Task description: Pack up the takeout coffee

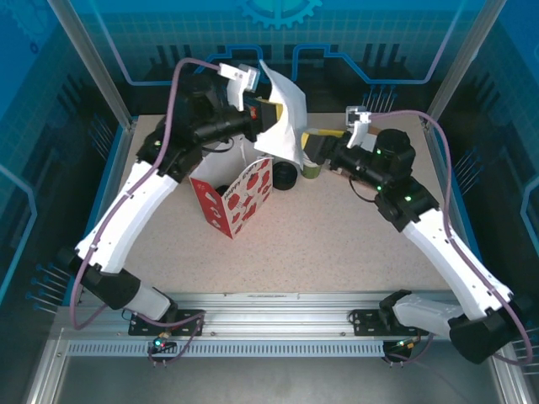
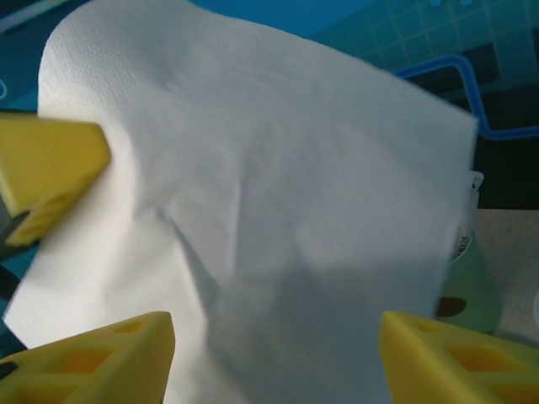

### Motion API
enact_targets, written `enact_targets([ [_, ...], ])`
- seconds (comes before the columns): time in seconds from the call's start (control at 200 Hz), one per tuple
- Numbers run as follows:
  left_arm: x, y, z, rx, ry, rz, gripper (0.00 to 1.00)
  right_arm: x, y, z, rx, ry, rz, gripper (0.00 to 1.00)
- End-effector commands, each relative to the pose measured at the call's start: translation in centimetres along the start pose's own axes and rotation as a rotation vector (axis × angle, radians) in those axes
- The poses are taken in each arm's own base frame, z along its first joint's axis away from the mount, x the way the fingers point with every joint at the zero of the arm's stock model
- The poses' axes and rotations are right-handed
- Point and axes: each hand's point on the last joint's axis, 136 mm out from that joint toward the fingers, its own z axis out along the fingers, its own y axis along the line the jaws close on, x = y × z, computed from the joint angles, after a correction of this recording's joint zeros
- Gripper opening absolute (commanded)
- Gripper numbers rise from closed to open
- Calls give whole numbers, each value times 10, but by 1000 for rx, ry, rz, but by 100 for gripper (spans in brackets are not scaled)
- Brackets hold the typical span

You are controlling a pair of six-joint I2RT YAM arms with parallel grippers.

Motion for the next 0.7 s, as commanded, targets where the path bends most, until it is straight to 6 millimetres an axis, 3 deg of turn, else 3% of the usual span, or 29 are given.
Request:
enact_targets([
  [0.0,-20,-29,-48,35,-2,258,0,4,-2,-19,63,34,-98,70],
  [0.11,-26,-31,-70,-7,22,380,0,9,-8,-29,108,62,-137,71],
  [0.345,-24,3,-104,-196,133,516,0,20,-17,-27,139,119,-159,72],
  [0.695,6,52,-116,-309,373,701,0,41,-30,-8,141,199,-141,72],
])
